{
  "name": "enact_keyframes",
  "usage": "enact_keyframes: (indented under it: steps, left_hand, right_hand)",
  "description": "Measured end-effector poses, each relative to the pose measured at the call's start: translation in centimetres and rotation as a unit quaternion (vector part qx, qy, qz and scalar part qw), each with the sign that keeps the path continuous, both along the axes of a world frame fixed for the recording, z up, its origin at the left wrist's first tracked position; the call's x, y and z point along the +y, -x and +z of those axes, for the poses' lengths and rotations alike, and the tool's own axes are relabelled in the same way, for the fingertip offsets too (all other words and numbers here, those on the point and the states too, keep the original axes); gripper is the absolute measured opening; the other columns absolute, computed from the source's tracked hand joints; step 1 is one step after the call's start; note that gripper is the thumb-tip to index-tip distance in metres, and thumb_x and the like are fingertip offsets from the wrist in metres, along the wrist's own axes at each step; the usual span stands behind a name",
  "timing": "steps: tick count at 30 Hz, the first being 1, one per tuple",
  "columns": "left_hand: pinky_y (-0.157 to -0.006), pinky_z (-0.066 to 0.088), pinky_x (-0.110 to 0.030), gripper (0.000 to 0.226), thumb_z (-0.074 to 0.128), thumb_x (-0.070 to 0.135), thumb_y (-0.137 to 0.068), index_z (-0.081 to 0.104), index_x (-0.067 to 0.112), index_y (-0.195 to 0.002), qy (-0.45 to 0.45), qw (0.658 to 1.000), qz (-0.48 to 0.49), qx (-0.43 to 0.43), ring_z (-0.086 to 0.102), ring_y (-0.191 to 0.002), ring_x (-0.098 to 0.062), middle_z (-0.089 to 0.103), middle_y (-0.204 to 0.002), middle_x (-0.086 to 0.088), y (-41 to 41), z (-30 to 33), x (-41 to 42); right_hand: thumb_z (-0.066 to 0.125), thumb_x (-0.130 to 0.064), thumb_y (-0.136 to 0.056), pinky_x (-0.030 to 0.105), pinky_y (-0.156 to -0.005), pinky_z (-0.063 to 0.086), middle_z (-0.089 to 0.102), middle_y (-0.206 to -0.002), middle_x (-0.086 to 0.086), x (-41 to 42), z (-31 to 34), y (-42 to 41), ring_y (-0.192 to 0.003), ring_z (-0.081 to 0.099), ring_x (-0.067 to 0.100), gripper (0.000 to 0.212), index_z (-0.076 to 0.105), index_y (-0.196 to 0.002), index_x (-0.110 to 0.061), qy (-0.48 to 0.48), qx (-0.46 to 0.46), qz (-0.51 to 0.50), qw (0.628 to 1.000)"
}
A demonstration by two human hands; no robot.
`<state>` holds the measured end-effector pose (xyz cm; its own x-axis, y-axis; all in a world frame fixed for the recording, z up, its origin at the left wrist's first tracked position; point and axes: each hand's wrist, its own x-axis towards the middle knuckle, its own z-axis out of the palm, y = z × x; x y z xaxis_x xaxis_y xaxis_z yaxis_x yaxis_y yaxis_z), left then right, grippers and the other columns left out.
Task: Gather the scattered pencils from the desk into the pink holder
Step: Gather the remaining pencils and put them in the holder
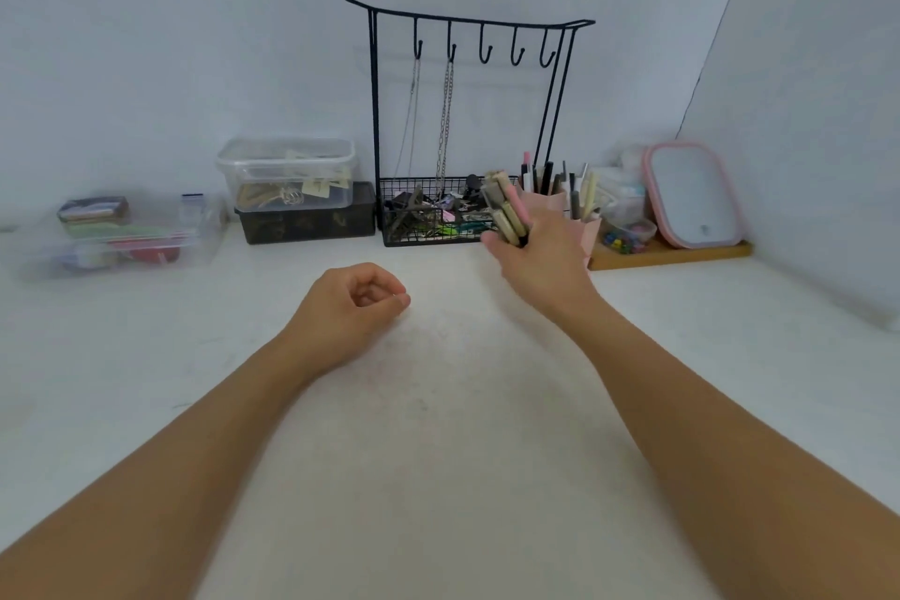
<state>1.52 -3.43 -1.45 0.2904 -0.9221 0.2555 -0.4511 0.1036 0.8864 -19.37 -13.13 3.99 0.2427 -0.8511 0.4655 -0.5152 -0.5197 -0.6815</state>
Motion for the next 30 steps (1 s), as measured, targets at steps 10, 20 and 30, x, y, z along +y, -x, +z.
enact_keyframes:
  steps: [10, 20, 30]
  left_hand:
    - [-0.081, 0.057, -0.042, 0.005, 0.076, 0.016, -0.089, 0.075, 0.017, -0.084, 0.003, 1.000, 0.000, 0.001, 0.069, -0.073, -0.024, 0.075, -0.077, -0.008, 0.3, 0.5, 0.2]
    - [-0.095, 0.050, -0.028, 0.090, 0.089, 0.025, -0.074, 0.041, 0.031, -0.150, 0.009, 1.000, 0.011, 0.027, 0.053, -0.127, -0.011, 0.052, -0.142, 0.007, 0.3, 0.7, 0.1]
    - [-0.113, 0.043, -0.047, 0.099, 0.083, 0.034, -0.080, 0.024, 0.035, -0.159, -0.022, 0.998, -0.047, 0.024, 0.050, -0.137, -0.021, 0.049, -0.153, 0.005, 0.4, 0.8, -0.3]
  right_hand:
    - [0.063, -0.021, -0.089, 0.023, -0.044, 0.026, 0.046, -0.061, -0.003, -1.4, -0.1, 1.8, -0.052, 0.045, 0.012, 0.027, 0.045, -0.068, -0.019, -0.052, 0.193, -0.080, 0.977]
    - [0.068, -0.020, -0.086, 0.043, -0.062, 0.062, 0.069, -0.075, 0.013, 4.6, -0.1, -2.6, -0.064, 0.070, 0.030, 0.010, 0.064, -0.089, -0.011, -0.101, 0.116, 0.124, 0.980]
    - [0.070, -0.020, -0.093, 0.039, -0.073, 0.060, 0.065, -0.068, 0.006, 3.7, 2.9, -2.3, -0.065, 0.063, 0.021, 0.017, 0.066, -0.079, -0.012, -0.224, -0.432, 0.140, 0.862]
